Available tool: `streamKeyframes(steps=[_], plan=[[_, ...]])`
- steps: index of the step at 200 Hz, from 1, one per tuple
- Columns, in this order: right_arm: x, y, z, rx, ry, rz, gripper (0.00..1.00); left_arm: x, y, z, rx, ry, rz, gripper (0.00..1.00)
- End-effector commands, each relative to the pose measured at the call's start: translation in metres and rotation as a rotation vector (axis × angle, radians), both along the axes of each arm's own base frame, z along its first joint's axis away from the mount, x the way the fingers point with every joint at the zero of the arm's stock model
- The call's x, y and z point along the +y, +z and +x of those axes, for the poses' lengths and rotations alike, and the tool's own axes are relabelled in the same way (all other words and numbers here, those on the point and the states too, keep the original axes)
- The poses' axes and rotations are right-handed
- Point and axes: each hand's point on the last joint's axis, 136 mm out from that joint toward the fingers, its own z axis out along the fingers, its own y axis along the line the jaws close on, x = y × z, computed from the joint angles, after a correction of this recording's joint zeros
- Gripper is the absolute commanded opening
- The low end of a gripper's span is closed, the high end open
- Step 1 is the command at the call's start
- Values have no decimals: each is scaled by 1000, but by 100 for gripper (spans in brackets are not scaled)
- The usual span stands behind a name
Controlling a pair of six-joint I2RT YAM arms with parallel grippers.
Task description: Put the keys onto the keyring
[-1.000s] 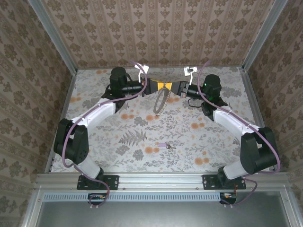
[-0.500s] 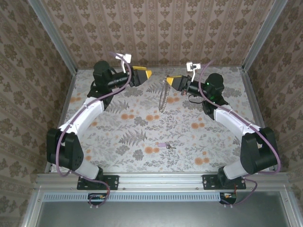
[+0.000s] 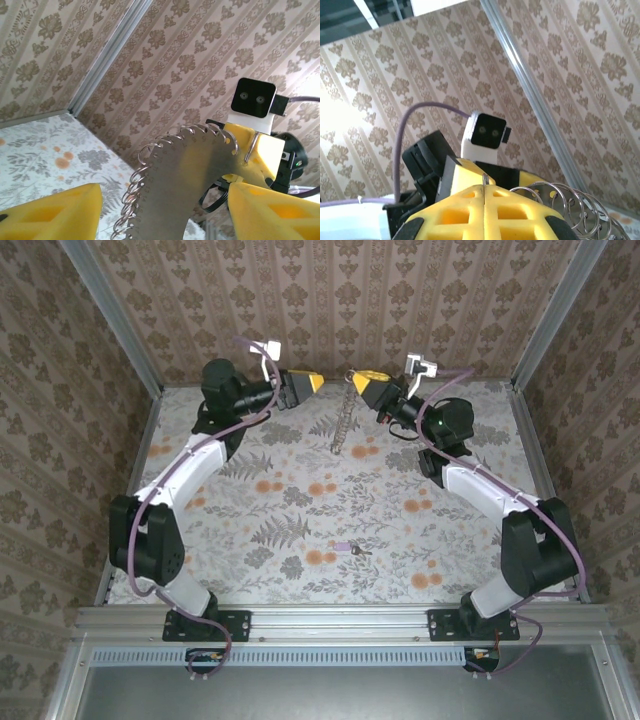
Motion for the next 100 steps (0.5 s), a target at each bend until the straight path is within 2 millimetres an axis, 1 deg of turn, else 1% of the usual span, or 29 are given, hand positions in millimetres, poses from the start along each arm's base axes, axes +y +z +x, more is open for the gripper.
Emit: streamKeyframes(steps=[1,11,35,62,80,100], plan=[[-14,37,-8,-108,-39,123,0,-5,34,-9,-64,-56,-71,62],[-14,37,-7,-101,-41,133,0,-7,37,-10,-66,-65,-80,60],[-16,36,-3,-83,-49,156,0,-15,43,-16,-73,-84,-93,58],[-13,33,-2,-55,-26,167,0,-24,47,-24,-85,-108,-95,52],[-11,30,-1,-35,-10,170,0,-29,48,-28,-89,-115,-93,49],[-10,27,-2,-20,2,169,0,-31,46,-27,-85,-111,-88,48]])
